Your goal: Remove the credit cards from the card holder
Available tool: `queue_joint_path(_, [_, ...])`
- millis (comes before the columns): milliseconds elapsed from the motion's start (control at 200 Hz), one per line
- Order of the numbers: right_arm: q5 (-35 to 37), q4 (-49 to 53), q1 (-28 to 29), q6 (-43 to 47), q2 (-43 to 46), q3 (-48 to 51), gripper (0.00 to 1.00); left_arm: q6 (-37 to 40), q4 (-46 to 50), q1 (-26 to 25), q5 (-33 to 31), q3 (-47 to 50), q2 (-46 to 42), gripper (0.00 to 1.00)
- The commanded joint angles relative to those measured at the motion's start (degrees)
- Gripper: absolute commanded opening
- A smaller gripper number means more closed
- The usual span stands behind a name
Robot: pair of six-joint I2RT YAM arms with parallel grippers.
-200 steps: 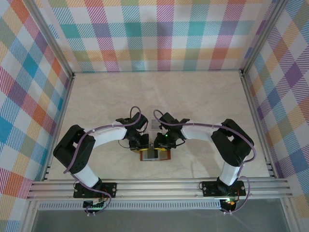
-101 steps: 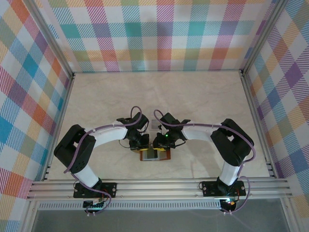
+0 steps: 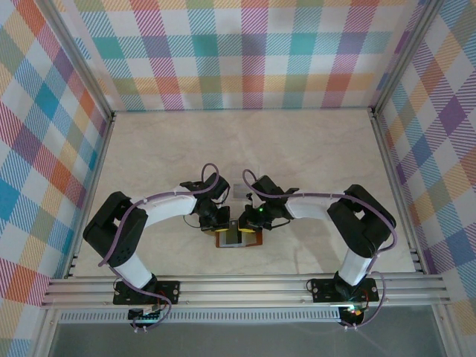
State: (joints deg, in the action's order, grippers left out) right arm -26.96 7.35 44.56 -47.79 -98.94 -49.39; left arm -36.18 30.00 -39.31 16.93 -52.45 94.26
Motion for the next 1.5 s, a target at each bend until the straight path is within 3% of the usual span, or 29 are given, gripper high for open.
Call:
queue_joint_path(0, [-2.9,-4.1,0.0,-0.5,0.4,0.3,0.12,0.3,3.8,-0.7,-2.4,0.4,2.3,0.07])
queue_joint_path(160, [1.5,2.6,-0.3,1.6,1.6,-0.7,0.08,0.4,4.1,-0.8,-2.7,0.3,2.2,0.07])
queue_joint_path(380, [11.0,19.1,-0.3,6.7,3.6,-4.7,0.05,0.3,4.0,-0.8,-2.8,0.6,1.9,0.07])
queue_joint_path(630, [16.9,28.0,-0.3,9.2,5.6,-7.4,0.05,0.4,4.1,-0.8,-2.8,0.5,1.8,0.07])
queue_joint_path(865, [15.5,27.0,-0.3,9.0,4.7,-8.2,0.05,0.4,3.9,-0.8,-2.7,0.3,2.0,0.07])
queue_joint_path(1015, [10.6,21.1,-0.2,7.3,4.6,-6.8,0.06,0.4,3.9,-0.8,-2.6,0.2,2.0,0.07])
queue_joint_path(1245, [5.8,14.9,-0.1,4.5,3.9,-5.6,0.17,0.3,3.8,-0.9,-2.6,0.2,2.0,0.07])
queue_joint_path(1495, [6.8,16.0,-0.1,4.3,4.4,-5.3,0.14,0.3,3.8,-1.0,-2.5,0.0,2.2,0.07])
